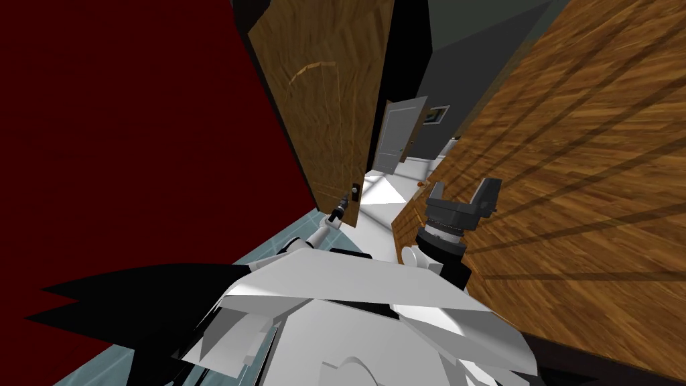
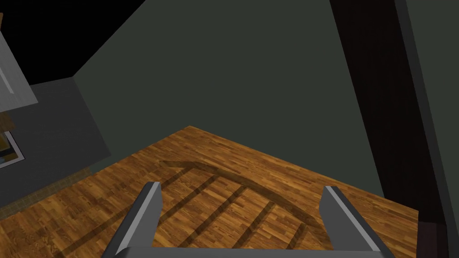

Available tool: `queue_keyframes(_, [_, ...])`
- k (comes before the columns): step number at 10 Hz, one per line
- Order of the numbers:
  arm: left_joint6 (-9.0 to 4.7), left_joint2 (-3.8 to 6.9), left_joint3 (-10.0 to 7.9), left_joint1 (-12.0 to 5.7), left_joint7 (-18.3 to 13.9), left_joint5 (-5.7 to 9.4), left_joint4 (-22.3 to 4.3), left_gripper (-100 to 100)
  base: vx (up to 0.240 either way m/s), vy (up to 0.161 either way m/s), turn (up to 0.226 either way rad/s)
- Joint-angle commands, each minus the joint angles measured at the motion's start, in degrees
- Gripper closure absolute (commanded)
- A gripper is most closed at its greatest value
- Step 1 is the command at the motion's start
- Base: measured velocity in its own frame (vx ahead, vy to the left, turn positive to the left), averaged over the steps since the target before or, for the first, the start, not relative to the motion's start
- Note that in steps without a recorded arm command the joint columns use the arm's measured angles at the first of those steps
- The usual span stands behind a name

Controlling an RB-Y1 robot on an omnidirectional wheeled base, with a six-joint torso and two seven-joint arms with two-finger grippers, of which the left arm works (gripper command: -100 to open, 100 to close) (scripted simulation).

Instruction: Push the door open

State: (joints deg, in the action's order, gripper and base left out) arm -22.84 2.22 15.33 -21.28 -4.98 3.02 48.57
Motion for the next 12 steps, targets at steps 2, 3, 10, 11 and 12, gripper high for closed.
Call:
queue_keyframes(2, [-0.24, 0.56, -0.21, 0.04, 0.1, 0.01, -0.2, -100, 0.004, -0.025, -0.018])
queue_keyframes(3, [-0.32, 0.66, -0.27, 0.05, 0.2, 0.01, -0.2, -100, 0.17, -0.065, -0.015])
queue_keyframes(10, [-1.25, 0.41, -0.99, 0.19, 0.6, 0.0, -0.6, -100, 0.181, -0.066, -0.018])
queue_keyframes(11, [-1.25, 0.41, -0.99, 0.19, 0.6, 0.0, -0.6, 100, -0.014, 0.006, 0.003])
queue_keyframes(12, [-1.25, 0.41, -0.99, 0.19, 0.6, 0.0, -0.6, 100, -0.03, 0.016, -0.008])
